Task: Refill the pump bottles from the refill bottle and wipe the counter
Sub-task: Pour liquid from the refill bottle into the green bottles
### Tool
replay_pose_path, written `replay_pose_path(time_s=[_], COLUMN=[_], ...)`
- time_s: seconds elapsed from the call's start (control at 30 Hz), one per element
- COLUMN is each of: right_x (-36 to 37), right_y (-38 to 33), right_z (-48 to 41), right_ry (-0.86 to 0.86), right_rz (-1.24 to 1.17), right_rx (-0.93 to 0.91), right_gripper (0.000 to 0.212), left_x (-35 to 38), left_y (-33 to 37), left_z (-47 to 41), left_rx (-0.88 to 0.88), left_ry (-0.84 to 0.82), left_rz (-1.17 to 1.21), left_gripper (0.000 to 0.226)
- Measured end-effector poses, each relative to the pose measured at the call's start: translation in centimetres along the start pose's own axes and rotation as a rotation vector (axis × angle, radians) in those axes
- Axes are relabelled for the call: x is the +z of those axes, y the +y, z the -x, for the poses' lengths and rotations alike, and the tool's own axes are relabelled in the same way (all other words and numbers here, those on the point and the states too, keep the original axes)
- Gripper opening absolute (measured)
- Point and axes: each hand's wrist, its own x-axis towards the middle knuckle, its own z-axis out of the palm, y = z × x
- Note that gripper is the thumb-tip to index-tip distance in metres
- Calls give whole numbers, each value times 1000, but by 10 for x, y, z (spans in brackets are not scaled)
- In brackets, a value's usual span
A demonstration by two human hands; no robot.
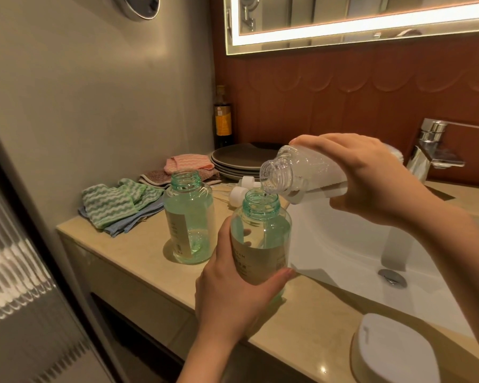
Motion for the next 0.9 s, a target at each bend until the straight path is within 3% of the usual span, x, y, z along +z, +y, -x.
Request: replay_pose_path(time_s=[0.9], right_x=[0], right_y=[2], right_z=[0], right_ry=[8], right_rz=[1], right_rx=[-8], right_gripper=[101], left_x=[1], left_y=[-3], left_z=[-1], left_rx=[19], left_ry=[6], left_rz=[-19], left_gripper=[102])
